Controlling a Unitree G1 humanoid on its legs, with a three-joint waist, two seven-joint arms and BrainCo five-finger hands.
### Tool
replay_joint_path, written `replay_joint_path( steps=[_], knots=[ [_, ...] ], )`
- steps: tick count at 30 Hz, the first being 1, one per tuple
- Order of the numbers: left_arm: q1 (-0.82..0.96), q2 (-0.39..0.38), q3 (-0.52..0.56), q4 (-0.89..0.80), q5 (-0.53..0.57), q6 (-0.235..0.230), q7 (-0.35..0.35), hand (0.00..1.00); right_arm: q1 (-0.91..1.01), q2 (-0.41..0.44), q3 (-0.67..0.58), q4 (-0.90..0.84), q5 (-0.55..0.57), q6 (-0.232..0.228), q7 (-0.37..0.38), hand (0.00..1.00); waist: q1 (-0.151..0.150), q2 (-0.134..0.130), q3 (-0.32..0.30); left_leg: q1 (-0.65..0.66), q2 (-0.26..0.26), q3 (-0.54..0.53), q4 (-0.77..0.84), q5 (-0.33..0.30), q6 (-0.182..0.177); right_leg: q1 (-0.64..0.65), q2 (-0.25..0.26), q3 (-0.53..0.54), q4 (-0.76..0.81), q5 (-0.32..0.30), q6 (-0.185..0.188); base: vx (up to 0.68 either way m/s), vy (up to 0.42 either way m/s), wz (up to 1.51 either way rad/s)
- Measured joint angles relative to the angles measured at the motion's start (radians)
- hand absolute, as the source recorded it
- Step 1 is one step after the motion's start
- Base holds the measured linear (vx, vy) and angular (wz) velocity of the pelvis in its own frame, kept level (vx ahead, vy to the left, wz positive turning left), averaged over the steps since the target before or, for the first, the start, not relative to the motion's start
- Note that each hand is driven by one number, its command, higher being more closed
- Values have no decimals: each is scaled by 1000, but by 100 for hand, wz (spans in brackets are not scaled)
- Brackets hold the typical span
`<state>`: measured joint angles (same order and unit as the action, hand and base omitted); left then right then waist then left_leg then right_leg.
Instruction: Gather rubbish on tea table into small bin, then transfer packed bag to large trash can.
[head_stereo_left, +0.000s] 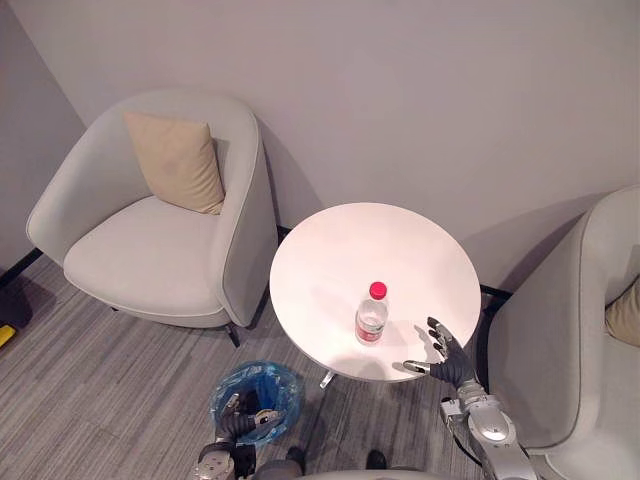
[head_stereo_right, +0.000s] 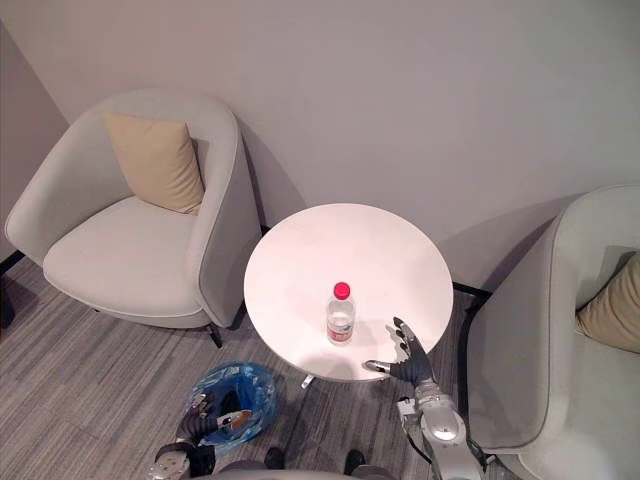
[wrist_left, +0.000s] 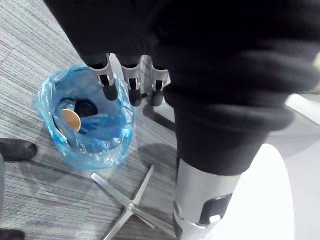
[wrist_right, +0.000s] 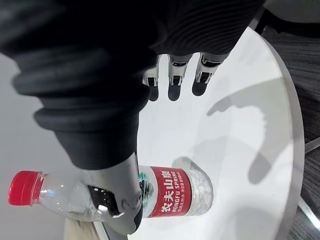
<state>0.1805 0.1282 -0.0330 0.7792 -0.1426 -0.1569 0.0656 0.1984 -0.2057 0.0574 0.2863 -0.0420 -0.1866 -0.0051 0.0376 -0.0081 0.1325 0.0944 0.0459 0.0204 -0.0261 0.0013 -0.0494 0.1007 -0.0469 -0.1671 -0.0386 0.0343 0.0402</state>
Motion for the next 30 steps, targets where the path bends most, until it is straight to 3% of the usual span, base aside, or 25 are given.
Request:
replay_joint_path(
  steps=[30],
  knots=[
    [18,-2,-5,0,1,-4,0,0,-203,25,109,179,42,1,-38,0,6,-2,-5,-32,-29,-89,-44,33,18,-3,-6,-82,-30,-2,1,-7,-6,8]
  ],
)
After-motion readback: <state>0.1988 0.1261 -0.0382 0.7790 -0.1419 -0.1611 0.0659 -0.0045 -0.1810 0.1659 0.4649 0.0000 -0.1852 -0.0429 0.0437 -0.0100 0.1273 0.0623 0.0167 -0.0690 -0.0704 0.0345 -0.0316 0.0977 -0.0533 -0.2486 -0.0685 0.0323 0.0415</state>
